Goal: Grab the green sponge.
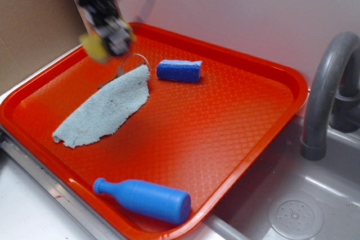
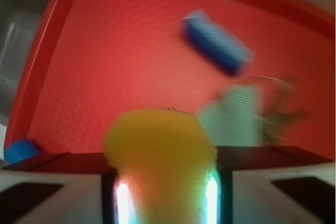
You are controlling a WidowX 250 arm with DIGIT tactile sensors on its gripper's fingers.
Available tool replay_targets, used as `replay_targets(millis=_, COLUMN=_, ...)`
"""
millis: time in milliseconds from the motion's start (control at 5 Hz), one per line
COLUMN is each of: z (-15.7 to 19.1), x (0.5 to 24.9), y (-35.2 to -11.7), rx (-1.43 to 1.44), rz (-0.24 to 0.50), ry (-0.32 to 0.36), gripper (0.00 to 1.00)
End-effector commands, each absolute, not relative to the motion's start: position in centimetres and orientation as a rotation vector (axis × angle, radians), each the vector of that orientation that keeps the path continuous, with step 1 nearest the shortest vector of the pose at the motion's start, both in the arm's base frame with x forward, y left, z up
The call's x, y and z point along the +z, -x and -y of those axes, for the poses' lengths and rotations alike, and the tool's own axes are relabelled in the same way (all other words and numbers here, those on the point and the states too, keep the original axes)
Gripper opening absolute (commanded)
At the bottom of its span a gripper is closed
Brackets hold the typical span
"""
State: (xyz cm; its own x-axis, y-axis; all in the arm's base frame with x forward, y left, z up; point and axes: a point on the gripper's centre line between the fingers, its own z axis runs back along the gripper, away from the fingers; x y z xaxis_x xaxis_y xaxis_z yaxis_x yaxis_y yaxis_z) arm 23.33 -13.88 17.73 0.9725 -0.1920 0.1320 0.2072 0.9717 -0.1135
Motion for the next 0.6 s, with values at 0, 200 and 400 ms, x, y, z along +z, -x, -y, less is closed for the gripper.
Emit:
replay_targets(millis=0, z=9.9, x=25.4, y=-19.1, rx=-0.187, rz=0.298, ry=0.066, gripper=0.00)
replay_targets(millis=200, z=9.4, x=26.8, y=-17.9, rx=-0.184, rz=0.324, ry=0.021, gripper=0.00)
replay_targets(millis=400, z=9.3, x=26.1, y=-18.1, rx=-0.169, rz=0.325, ry=0.052, gripper=0.00)
